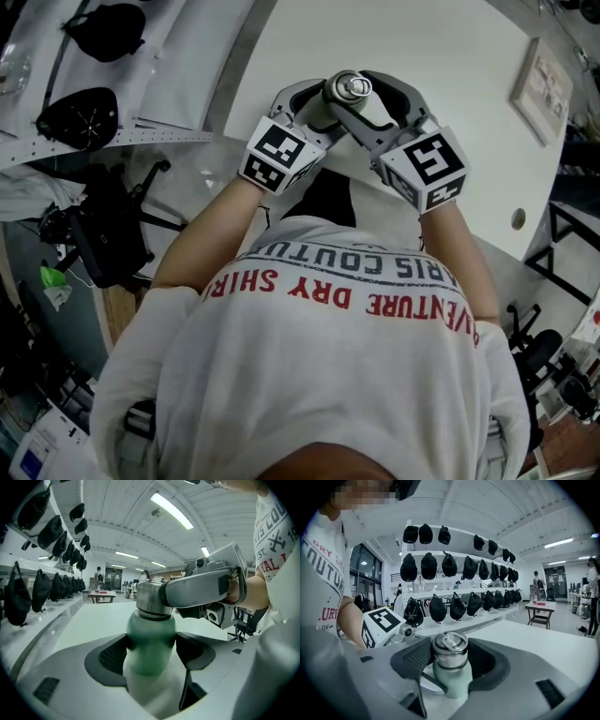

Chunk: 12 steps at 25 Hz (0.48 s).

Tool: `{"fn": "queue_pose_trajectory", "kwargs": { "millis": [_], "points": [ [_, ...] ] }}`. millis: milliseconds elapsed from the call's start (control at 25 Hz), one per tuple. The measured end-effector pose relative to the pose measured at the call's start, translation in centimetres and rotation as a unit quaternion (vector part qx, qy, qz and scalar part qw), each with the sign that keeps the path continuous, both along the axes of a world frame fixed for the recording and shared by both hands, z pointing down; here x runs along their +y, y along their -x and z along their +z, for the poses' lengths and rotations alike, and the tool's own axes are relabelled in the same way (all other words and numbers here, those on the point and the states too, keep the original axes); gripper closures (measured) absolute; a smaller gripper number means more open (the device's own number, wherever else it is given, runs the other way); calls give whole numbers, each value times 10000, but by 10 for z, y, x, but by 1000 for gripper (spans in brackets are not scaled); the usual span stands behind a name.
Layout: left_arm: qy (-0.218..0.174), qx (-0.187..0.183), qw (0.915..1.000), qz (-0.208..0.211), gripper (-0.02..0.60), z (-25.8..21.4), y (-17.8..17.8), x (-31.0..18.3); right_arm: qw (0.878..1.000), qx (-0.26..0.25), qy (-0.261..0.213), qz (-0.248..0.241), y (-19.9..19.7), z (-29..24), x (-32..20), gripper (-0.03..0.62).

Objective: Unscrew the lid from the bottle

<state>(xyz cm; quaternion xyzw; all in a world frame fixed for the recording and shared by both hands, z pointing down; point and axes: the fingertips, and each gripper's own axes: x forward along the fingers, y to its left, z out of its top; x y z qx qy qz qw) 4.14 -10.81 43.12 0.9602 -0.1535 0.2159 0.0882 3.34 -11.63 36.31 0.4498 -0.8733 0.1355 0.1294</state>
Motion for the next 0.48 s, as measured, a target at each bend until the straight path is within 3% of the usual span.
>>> {"fn": "queue_pose_trajectory", "kwargs": {
  "millis": [480],
  "points": [
    [17,28,10000,-11,236,1,2,-1,9998,105,43,-174,1,4,0,355]
  ]
}}
